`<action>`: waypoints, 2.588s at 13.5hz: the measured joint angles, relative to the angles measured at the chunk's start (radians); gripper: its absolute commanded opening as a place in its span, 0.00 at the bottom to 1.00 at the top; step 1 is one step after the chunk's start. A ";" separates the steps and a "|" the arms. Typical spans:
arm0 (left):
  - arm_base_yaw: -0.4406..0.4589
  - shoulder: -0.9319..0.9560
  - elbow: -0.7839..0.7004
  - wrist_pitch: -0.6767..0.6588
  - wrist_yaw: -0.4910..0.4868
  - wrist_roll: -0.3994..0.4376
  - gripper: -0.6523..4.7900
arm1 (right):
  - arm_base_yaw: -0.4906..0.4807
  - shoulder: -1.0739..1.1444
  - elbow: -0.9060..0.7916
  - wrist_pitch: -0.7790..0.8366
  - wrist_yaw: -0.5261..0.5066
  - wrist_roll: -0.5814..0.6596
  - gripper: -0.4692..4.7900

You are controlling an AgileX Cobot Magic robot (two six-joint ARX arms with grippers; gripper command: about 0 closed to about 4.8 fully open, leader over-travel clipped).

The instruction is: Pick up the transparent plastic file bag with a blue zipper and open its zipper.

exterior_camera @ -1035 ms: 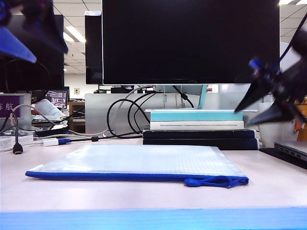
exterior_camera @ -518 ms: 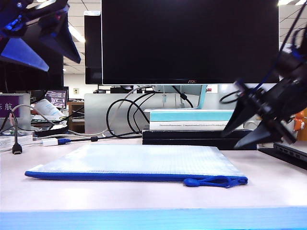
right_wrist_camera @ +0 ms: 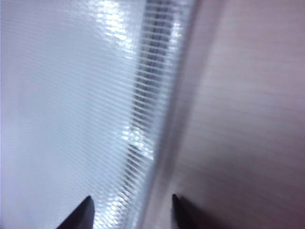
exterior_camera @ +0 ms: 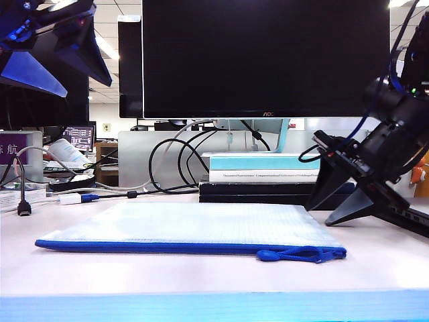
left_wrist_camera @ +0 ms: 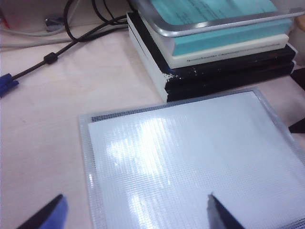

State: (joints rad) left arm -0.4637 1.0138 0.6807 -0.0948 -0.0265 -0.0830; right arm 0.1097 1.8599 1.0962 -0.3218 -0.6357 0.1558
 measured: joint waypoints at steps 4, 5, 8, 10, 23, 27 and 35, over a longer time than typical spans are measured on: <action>0.000 0.000 0.000 -0.002 0.000 0.000 0.83 | 0.055 0.048 0.004 0.008 -0.064 -0.004 0.08; 0.000 0.000 0.000 -0.002 0.000 0.000 0.86 | 0.066 0.049 0.004 0.012 -0.066 -0.005 0.08; 0.000 0.000 0.000 -0.001 0.188 0.005 1.00 | 0.072 -0.004 -0.001 0.024 -0.258 0.075 0.08; -0.003 -0.015 0.000 0.007 0.310 0.004 1.00 | 0.072 -0.092 0.000 0.098 -0.349 0.172 0.08; -0.866 0.162 -0.002 0.156 -0.755 -0.320 0.95 | 0.242 -0.263 0.036 0.657 -0.459 0.752 0.08; -0.864 0.164 -0.002 0.208 -0.804 -0.313 0.78 | 0.240 -0.328 0.036 0.649 -0.485 0.758 0.08; -0.855 0.164 -0.002 0.182 -0.849 -0.155 0.11 | 0.227 -0.337 0.035 0.523 -0.509 0.669 0.08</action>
State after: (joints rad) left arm -1.3186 1.1782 0.6788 0.0872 -0.8753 -0.2379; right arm 0.3363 1.5230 1.1316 0.2008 -1.1450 0.8246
